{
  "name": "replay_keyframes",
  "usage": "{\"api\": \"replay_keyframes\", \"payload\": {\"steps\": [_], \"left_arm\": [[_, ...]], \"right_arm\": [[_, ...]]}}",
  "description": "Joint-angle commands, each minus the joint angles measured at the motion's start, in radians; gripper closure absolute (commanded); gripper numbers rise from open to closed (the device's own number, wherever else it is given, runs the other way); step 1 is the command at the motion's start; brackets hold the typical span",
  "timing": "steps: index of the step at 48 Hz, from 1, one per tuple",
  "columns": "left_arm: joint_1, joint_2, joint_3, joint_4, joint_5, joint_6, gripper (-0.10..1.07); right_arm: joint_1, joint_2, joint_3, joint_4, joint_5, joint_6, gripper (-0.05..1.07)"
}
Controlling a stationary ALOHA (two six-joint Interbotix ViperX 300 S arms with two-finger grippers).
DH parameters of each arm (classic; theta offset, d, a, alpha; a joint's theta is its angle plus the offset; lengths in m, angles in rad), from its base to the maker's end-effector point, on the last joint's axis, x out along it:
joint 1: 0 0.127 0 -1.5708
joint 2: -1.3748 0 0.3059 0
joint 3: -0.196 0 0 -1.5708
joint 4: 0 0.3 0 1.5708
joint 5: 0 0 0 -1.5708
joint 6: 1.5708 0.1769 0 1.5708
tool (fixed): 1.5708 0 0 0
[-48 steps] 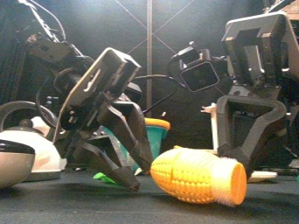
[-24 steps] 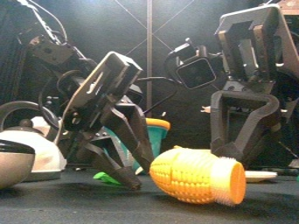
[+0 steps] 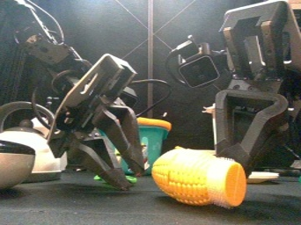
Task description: Place corn onto table for cut
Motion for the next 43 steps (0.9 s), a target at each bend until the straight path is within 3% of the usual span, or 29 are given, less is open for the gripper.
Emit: {"api": "replay_keyframes", "payload": {"steps": [1,10,25,43], "left_arm": [[-0.006,-0.023,-0.014,-0.014,-0.002,0.002,0.26],[-0.031,-0.017,-0.032,-0.035,-0.002,0.000,0.26],[-0.055,-0.009,-0.041,-0.155,0.006,0.002,0.26],[-0.054,0.021,-0.078,-0.164,0.006,0.002,0.26]], "right_arm": [[0.000,-0.018,-0.020,0.002,0.002,-0.003,0.64],[0.002,-0.021,-0.023,0.008,0.002,-0.003,0.64],[0.002,-0.029,-0.023,0.005,0.017,-0.003,0.64],[0.003,-0.029,-0.035,0.002,0.017,-0.005,0.64]]}}
